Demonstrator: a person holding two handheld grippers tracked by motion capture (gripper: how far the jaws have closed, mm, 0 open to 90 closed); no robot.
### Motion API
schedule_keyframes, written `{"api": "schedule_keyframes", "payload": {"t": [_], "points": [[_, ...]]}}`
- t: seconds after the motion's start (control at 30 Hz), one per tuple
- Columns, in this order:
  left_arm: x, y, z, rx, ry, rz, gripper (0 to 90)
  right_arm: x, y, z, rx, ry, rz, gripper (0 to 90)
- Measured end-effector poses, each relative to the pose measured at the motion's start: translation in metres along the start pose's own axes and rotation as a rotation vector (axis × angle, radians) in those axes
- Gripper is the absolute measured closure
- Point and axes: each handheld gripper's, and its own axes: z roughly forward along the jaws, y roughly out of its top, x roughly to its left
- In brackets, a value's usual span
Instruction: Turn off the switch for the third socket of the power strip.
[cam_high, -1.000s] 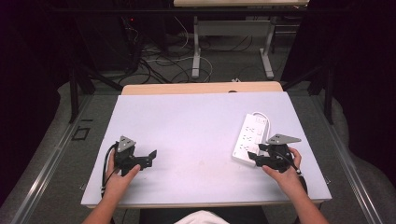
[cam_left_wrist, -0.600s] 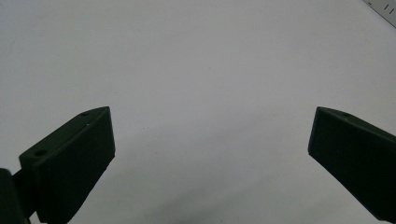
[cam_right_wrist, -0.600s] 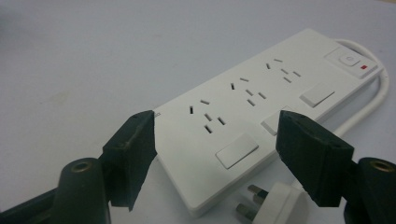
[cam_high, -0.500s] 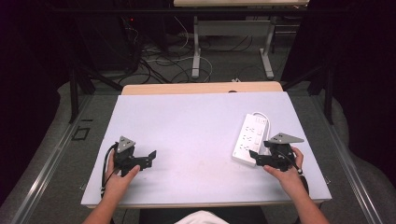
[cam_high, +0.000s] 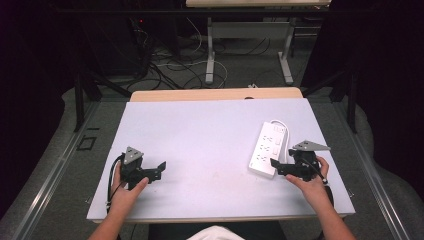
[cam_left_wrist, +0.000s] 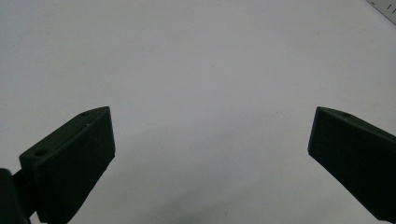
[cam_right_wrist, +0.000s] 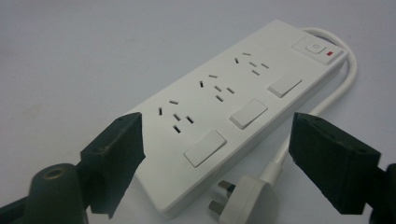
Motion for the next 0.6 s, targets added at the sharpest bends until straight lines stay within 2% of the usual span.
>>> {"api": "schedule_keyframes", "payload": {"t": [0.1, 0.2, 0.4, 0.5, 0.6], "points": [[0.000, 0.000, 0.000, -0.002, -0.004, -0.015, 0.6, -0.006, -0.001, -0.003, -0.012, -0.029, 0.021, 15.3], [0.001, 0.000, 0.000, -0.006, 0.002, -0.005, 0.7, -0.011, -0.002, -0.005, -0.023, -0.048, 0.049, 13.4], [0.001, -0.001, 0.000, -0.010, 0.001, -0.020, 0.7, -0.025, -0.003, -0.009, -0.040, -0.093, 0.052, 2.1], [0.002, -0.001, 0.000, -0.014, 0.002, -0.021, 0.7, -0.031, -0.005, -0.011, -0.048, -0.130, 0.053, 0.0], [0.003, -0.001, 0.000, -0.017, 0.004, -0.023, 0.7, -0.038, -0.006, -0.013, -0.054, -0.157, 0.085, 0.0]]}}
